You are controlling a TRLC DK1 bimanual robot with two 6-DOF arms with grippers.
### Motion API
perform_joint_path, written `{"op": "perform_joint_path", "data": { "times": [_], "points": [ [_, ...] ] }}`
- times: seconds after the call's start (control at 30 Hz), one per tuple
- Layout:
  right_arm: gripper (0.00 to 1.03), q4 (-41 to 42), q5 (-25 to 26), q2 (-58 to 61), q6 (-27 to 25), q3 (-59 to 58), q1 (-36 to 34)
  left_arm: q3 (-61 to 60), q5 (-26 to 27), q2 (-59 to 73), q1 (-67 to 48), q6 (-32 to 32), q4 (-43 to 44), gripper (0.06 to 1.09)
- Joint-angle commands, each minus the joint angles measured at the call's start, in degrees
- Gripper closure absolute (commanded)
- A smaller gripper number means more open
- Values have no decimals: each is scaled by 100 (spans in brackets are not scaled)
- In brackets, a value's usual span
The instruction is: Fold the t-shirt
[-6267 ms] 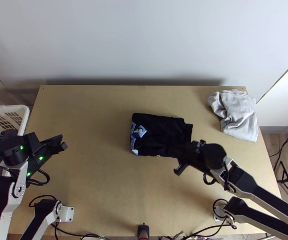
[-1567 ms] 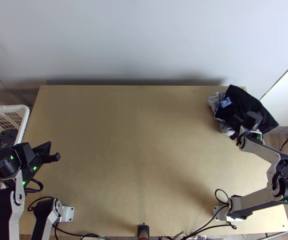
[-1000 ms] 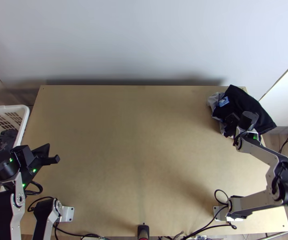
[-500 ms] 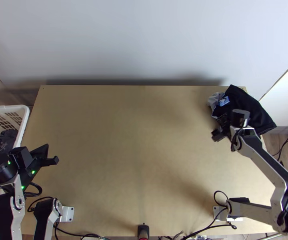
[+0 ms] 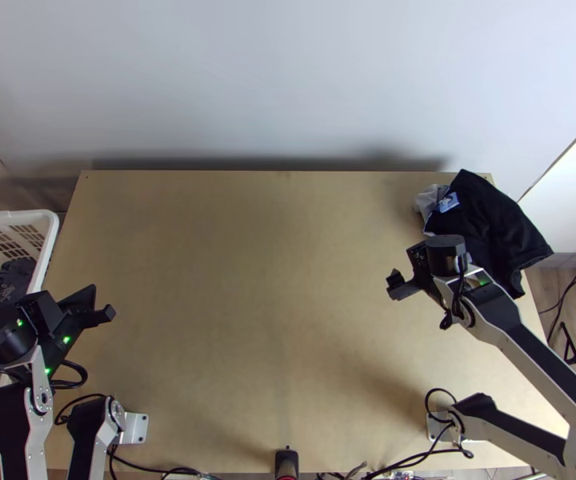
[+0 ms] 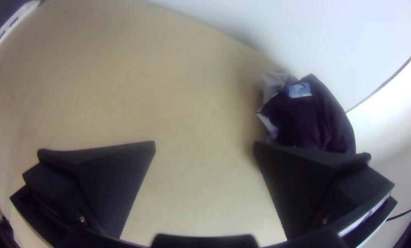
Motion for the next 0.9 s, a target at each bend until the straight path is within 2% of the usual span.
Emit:
{"op": "perform_joint_path", "data": {
  "times": [0.0,0.1,0.23,0.33,0.67,0.87],
  "points": [
    [4,-360,-229,-448,1204,132,83,-137,3,-82,-123,-209,93,105],
    [4,-404,-396,-677,1784,132,-154,-146,-6,-108,-351,-262,76,105],
    [5,-475,-827,-1028,2610,114,-550,-225,-6,41,-378,-631,23,105],
    [5,-475,-1126,-1344,3015,-53,-796,-374,-6,50,-404,-763,32,105],
    [6,53,-1161,-2900,3225,-1248,-1552,-910,3,-47,-509,-789,726,105],
    [6,105,-1284,-3911,3155,-1705,-1903,-1095,-15,-381,-1283,-877,1051,105]
  ]
}}
